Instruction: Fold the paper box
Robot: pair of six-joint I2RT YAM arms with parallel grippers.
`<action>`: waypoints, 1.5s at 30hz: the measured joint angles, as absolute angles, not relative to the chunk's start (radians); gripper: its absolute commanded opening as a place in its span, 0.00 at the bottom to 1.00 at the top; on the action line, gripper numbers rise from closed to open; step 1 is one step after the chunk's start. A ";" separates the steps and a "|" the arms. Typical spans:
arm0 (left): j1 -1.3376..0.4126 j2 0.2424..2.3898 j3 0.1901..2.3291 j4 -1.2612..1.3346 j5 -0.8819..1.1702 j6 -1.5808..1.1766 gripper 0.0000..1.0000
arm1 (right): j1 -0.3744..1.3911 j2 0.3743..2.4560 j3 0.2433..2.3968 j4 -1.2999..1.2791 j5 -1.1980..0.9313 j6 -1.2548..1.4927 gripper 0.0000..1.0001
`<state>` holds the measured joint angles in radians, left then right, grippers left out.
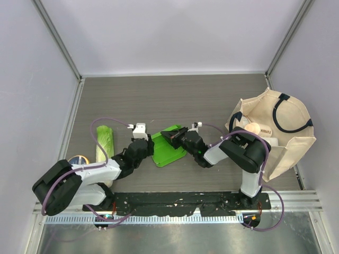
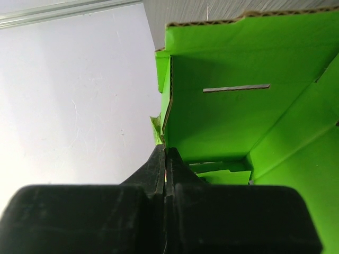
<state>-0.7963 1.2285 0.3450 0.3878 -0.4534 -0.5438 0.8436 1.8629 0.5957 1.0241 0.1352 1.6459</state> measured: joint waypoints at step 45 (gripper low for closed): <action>-0.887 1.172 0.355 0.216 -0.645 -0.619 0.65 | 0.933 1.760 0.622 0.791 0.250 1.745 0.00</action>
